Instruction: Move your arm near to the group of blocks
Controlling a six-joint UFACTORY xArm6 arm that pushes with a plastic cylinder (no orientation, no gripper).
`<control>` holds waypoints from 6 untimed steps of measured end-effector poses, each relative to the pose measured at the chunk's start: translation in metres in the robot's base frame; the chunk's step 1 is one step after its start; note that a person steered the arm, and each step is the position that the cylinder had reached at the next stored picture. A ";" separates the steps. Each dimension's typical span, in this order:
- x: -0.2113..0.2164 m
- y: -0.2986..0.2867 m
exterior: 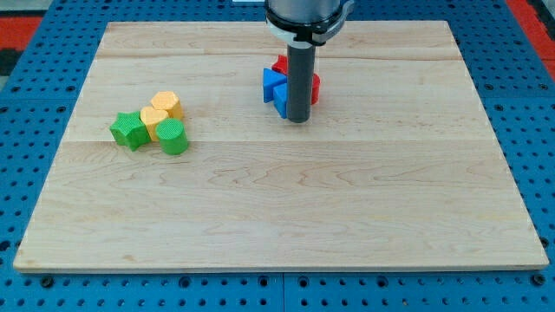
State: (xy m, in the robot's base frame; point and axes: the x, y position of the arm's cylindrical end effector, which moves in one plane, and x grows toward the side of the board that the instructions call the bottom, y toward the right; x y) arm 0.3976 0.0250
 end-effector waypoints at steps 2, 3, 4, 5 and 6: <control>0.000 0.000; 0.044 0.004; 0.116 -0.047; 0.121 -0.140; 0.107 -0.196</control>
